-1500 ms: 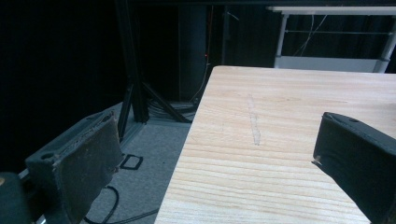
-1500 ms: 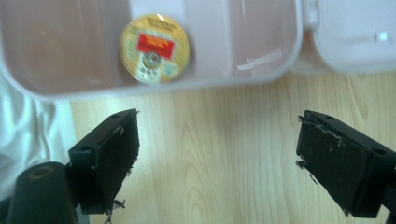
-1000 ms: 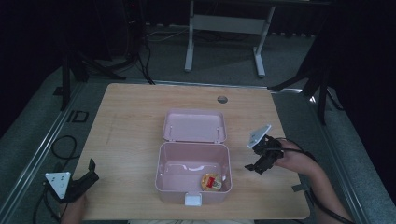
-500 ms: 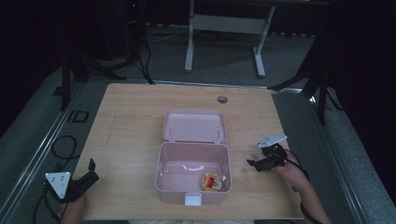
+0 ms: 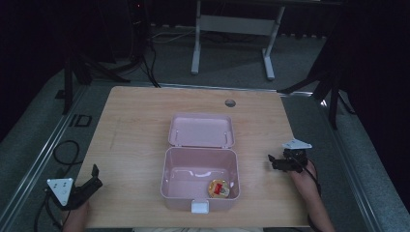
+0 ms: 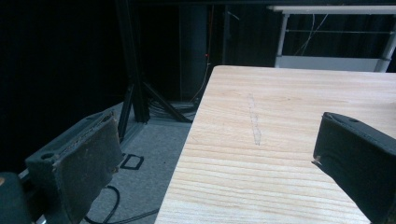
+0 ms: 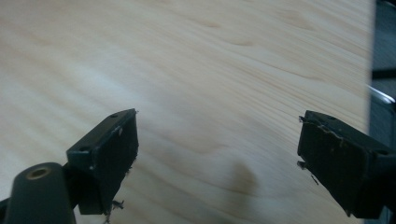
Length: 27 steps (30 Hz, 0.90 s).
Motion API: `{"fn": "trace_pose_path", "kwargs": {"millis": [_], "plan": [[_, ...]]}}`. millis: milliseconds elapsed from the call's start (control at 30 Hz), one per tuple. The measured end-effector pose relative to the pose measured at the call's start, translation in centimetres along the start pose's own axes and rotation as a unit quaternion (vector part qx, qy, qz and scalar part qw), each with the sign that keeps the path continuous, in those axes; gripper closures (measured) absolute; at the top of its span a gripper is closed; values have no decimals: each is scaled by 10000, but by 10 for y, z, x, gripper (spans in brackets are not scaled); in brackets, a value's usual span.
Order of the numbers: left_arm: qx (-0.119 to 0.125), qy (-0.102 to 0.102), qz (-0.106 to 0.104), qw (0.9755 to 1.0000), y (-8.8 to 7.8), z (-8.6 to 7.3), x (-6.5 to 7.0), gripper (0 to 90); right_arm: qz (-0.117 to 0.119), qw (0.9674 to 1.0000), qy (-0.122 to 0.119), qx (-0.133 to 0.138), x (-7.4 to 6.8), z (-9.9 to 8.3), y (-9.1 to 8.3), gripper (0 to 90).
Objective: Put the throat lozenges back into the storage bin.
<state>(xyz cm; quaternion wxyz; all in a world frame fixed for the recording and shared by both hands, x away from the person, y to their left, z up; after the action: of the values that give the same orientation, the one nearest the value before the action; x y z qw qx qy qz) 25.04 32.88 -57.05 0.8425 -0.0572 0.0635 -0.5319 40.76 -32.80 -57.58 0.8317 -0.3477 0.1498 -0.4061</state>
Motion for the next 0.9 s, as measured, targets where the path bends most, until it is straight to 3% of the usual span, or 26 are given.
{"fn": "trace_pose_path", "kwargs": {"millis": [67, 100, 167, 267, 533, 700, 900], "plan": [[0, 3, -6, 10000, 0, 0, 0, 12, -283, 9993, 190, 127, 7, -2, -2, 120], [0, 3, -6, 10000, 0, 0, 0, 12, -283, 9993, 190, 127, 7, -2, -2, 120], [2, 1, -5, 10000, 0, 0, 0, 12, -616, 9963, 492, 341, 16, -5, -8, 121], [4, 0, -4, 10000, 0, 0, 0, 12, -822, 9929, 717, 473, 22, -9, -11, 121], [9, 2, -11, 10000, 0, 0, 0, 12, -1164, 9840, 1145, 720, 29, -18, -15, 120], [19, -26, -16, 10000, 0, 0, 0, 12, -1428, 9755, 1329, 1015, 32, -21, -20, 121], [6, -38, 4, 10000, 0, 0, -1, 12, -1437, 9754, 1373, 953, 32, -22, -18, 121]]}}
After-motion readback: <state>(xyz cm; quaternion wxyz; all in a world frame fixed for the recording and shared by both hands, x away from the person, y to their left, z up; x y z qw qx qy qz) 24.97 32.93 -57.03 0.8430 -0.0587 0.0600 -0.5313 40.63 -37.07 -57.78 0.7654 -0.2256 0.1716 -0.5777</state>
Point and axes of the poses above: each handheld gripper's, and its own axes: y roughly forward along the jaws, z roughly out of its top, x roughly to its right, the point moved 5 cm from there along y, roughly forward along the jaws, and after that the axes turned 13 degrees about z, right-handed, at the moved point
